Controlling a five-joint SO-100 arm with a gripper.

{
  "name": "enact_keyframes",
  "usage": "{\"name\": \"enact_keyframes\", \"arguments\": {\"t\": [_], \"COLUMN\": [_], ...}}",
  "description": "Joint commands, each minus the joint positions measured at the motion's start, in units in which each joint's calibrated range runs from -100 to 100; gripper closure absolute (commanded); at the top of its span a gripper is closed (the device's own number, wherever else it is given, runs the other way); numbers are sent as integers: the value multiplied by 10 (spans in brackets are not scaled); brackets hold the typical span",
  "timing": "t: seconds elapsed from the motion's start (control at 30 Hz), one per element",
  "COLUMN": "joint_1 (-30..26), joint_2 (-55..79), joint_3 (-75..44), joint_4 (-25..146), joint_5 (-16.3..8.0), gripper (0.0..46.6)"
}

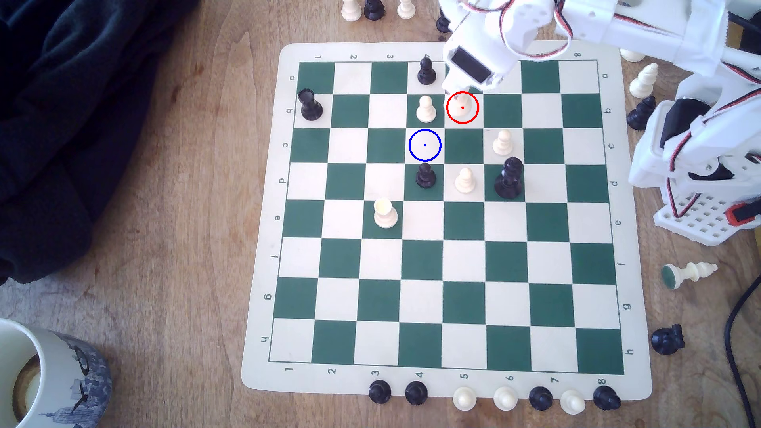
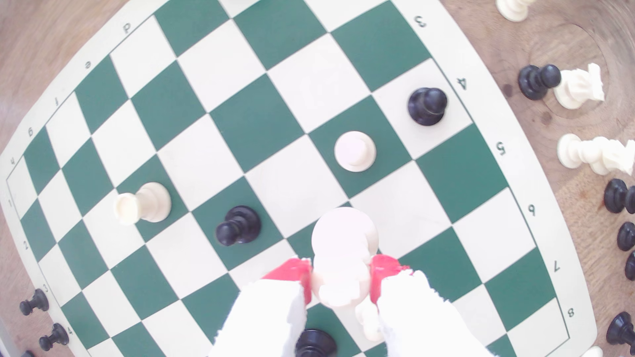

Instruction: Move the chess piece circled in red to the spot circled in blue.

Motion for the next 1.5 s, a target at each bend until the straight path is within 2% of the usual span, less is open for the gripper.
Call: {"name": "enact_keyframes", "arguments": {"t": [0.0, 0.3, 1.03, 1.47], "joint_1": [-32, -59, -35, -45], "joint_2": [2, 59, 133, 140], "joint_3": [-50, -46, -28, 0], "joint_4": [-33, -91, -147, -160], "joint_5": [-6, -9, -5, -7], "gripper": [464, 464, 464, 464]}}
